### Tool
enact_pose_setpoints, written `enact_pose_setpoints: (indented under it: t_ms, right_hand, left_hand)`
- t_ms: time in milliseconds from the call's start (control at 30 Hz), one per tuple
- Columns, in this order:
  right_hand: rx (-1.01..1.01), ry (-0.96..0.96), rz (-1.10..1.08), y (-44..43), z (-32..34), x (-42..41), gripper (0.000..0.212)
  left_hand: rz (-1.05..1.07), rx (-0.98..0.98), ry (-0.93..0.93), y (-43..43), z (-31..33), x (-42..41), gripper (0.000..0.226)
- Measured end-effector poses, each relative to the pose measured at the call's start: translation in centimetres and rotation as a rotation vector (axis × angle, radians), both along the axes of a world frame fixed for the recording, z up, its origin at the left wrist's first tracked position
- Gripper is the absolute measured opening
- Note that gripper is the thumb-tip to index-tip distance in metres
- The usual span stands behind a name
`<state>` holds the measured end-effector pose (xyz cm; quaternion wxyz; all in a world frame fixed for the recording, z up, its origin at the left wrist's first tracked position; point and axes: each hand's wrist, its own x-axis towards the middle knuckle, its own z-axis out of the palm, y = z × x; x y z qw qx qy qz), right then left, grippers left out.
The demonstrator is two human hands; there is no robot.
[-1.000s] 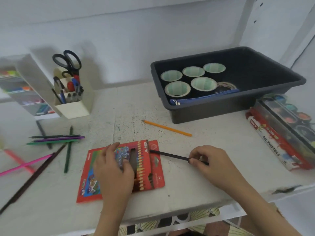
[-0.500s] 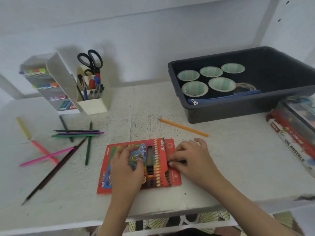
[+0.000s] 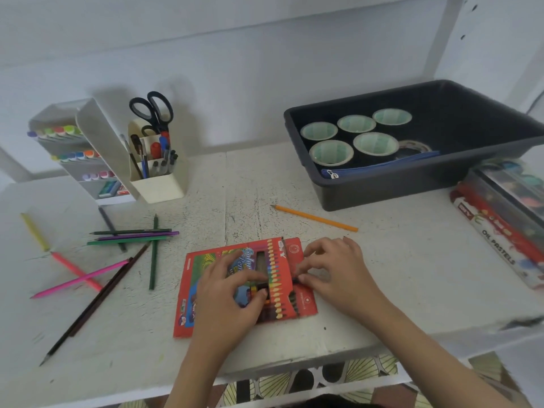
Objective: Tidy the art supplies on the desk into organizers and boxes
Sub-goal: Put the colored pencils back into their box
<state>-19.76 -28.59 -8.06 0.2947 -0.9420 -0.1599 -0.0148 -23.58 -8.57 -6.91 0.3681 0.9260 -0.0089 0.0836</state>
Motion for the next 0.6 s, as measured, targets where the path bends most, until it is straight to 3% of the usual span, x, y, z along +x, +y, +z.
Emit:
enact_pose_setpoints:
  t_ms: [300, 467, 600]
  right_hand:
    - [-0.016, -0.019, -0.062, -1.2, 0.2, -1.2, 0.009]
    - [-0.033, 0.012, -0.088, -0.8, 0.1, -1.1, 0.005]
    - [0.030, -0.031, -0.131, 0.0, 0.0, -1.3, 0.005]
  left_hand:
    - [-0.045, -0.012, -0.017, 0.5, -0.6, 0.0, 0.027]
    - [-0.016, -0.132, -0.033, 0.6, -0.8, -0.1, 0.038]
    - [-0.020, -0.137, -0.012, 1.1, -0.9, 0.0, 0.031]
